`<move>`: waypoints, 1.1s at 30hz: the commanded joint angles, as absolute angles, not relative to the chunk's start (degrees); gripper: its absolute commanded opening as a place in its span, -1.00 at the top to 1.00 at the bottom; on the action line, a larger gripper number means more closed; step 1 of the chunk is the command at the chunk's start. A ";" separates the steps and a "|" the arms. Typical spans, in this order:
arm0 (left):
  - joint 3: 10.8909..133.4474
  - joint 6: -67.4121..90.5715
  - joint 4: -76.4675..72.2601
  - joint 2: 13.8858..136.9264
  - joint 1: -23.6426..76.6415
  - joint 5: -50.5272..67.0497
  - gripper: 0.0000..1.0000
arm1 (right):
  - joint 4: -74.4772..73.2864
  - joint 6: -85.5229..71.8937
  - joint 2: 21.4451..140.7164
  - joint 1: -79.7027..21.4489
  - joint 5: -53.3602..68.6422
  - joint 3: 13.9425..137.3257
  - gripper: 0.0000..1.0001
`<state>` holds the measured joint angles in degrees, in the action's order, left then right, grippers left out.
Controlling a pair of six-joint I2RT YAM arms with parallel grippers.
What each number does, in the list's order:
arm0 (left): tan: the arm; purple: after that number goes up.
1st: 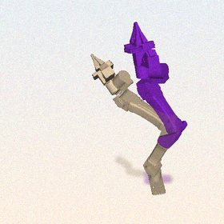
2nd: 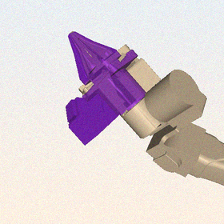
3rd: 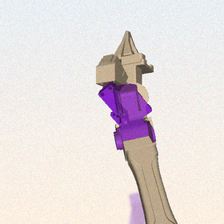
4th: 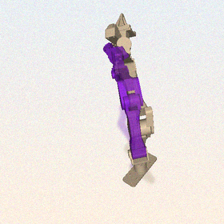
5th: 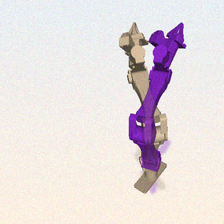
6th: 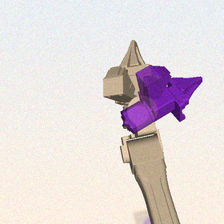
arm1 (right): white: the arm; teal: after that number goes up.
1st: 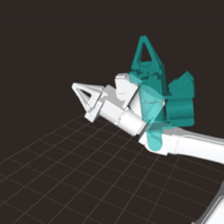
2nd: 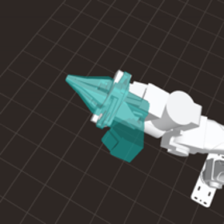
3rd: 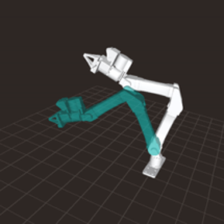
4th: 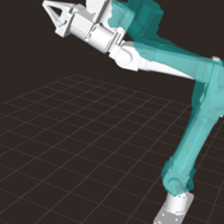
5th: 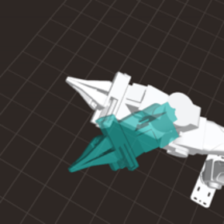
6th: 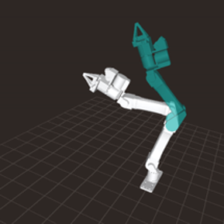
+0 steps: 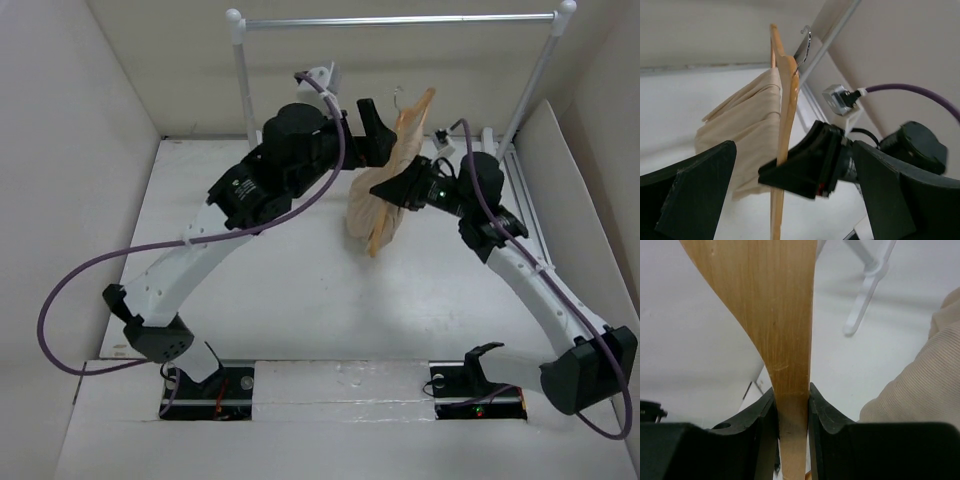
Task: Place the trousers on the hanger
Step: Place the hanger at the clothesline.
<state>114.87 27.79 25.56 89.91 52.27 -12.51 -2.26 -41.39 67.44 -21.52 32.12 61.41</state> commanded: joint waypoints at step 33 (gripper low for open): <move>62.06 43.94 21.80 54.85 51.42 -16.79 -0.95 | 33.57 -63.02 105.64 16.26 52.91 99.49 1.00</move>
